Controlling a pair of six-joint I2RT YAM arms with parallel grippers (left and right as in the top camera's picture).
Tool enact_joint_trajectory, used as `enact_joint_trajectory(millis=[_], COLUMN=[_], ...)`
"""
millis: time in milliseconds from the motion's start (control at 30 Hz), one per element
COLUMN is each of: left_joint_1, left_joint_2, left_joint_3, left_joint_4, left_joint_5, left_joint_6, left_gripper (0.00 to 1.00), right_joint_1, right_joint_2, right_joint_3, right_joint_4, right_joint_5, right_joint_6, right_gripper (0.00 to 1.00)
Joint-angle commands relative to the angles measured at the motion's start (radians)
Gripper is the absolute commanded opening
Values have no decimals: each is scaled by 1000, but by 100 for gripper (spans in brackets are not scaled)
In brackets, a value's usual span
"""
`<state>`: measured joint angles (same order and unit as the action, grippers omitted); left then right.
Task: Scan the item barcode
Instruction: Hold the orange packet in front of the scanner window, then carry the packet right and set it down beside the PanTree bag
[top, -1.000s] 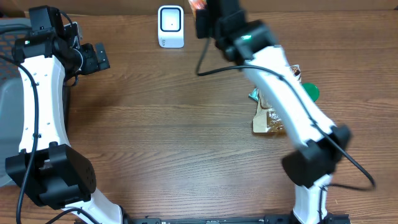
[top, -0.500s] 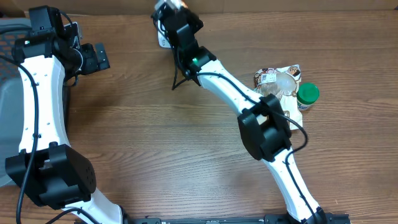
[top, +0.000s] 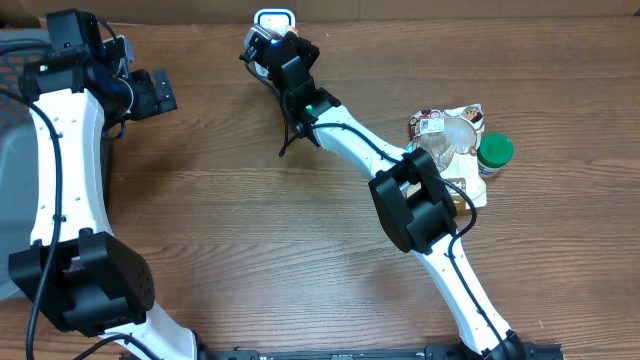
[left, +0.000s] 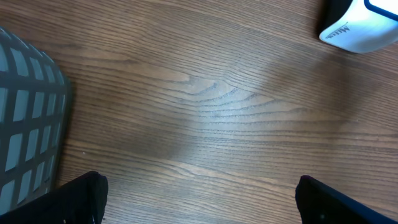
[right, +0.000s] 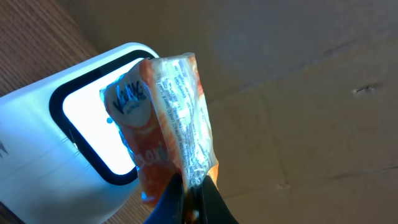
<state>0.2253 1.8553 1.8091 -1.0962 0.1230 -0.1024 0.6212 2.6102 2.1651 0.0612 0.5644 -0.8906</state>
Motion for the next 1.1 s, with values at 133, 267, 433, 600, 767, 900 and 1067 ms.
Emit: enact_joint_trajectory(millis=[133,267,433,600,767,900,1067], left_joint_1=[3,3,3,3,3,3,3], left_joint_2=[15,15,15,15,15,15,15], left_joint_3=[5,5,5,5,5,5,5], left_joint_4=[0,0,0,0,0,0,0], left_joint_5=[7,7,7,7,7,7,7], left_joint_6=[-14,-14,-14,-14,-14,-14,-14], left_gripper=[100,100,100,100,100,99,99], right_joint_1=[12,13,13,13,6,-18,-76], right_joint_2=[-32,-67,-168,-332,-514,-618,-633], right_joint_3=[6,6,6,6,6,6,-2], right_joint_4=[46,16,-105,-381,-758,-1068,-1428], right_joint_5=[17,26,10,-146,-305,-420,-473], right_joint_6=[39,103,272,499,899,1133,1275], right_gripper=[4,4,4,4,4,4,4])
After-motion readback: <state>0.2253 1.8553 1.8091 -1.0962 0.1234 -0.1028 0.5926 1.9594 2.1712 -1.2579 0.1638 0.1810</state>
